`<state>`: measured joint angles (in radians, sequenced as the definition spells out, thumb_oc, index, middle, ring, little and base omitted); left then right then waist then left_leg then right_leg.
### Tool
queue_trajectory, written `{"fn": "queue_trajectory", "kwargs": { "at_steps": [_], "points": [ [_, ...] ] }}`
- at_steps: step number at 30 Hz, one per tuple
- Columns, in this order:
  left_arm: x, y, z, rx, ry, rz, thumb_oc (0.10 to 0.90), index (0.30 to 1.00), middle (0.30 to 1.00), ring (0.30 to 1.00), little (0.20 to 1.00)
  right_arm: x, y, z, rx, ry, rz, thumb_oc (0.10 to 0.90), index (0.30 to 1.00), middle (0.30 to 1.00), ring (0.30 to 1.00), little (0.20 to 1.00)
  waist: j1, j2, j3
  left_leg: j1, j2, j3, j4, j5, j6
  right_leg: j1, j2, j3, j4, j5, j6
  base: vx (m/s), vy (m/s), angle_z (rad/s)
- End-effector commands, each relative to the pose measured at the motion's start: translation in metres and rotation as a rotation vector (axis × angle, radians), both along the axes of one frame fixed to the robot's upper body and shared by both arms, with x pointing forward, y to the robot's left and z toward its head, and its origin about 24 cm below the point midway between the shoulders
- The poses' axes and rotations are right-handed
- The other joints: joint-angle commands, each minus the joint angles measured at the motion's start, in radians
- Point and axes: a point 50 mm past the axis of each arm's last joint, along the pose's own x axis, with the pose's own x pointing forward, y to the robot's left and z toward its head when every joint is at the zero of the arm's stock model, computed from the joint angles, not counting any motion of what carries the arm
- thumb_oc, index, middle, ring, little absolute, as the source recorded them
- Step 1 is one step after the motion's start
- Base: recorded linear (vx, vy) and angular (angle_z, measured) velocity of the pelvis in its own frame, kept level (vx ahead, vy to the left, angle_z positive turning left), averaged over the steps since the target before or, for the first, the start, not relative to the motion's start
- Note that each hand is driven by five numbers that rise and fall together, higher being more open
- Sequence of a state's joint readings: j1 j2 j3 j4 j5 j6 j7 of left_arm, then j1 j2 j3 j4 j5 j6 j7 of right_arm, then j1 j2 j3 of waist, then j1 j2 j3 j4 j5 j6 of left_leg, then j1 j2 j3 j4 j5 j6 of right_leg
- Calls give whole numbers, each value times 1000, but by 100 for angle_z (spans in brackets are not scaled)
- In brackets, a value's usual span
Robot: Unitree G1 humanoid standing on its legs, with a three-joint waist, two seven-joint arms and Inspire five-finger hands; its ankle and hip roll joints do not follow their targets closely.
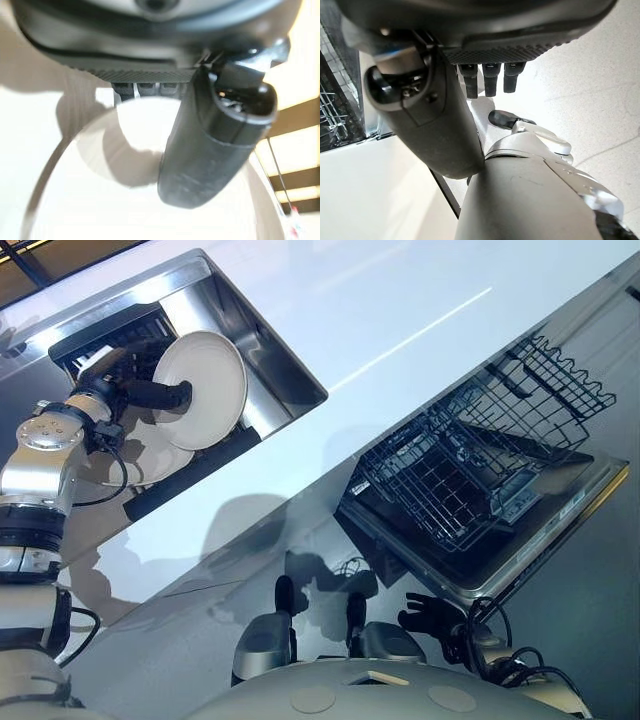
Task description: Pick up plates and place into dishwasher.
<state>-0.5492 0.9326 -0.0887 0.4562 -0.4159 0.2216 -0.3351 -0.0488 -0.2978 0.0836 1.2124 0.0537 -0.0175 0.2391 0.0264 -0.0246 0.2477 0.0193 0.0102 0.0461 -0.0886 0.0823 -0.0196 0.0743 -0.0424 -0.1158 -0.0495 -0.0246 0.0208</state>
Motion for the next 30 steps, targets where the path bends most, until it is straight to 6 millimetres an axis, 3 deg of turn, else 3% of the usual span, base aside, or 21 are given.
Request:
{"fn": "queue_trajectory", "kwargs": {
  "at_steps": [1,8,13,21,30],
  "points": [
    [4,-13,62,-11,-157,-178,100,300,300,300,200,-29,-36,4,-86,94,1,800,900,900,900,900,-11,71,-51,-23,-94,2,111,-158,93,-132,18,27,179,-65,81,0,0,0],
    [-4,-32,56,-56,-61,-386,100,300,300,300,200,-29,-42,6,-101,106,-27,800,900,900,900,900,1,90,-68,-8,-107,-16,99,-154,87,-109,15,13,159,-66,75,-8,-7,6],
    [-6,-43,58,-102,-120,-409,100,300,300,300,200,-30,-43,6,-97,106,-33,800,900,900,900,900,5,98,-81,8,-110,-24,90,-155,83,-94,17,7,152,-71,70,-3,-8,7],
    [-8,-34,67,-80,-301,-240,100,300,300,300,200,-34,-39,3,-89,114,-52,800,900,900,900,900,4,99,-106,30,-110,-32,69,-152,79,-73,25,9,135,-77,63,-7,-14,2],
    [-23,-7,110,-86,-758,122,100,300,300,300,200,-41,-32,-1,-78,118,-36,800,900,900,900,900,-4,99,-139,63,-100,-37,33,-145,66,-41,37,11,108,-88,48,0,-6,-2]
  ]
}}
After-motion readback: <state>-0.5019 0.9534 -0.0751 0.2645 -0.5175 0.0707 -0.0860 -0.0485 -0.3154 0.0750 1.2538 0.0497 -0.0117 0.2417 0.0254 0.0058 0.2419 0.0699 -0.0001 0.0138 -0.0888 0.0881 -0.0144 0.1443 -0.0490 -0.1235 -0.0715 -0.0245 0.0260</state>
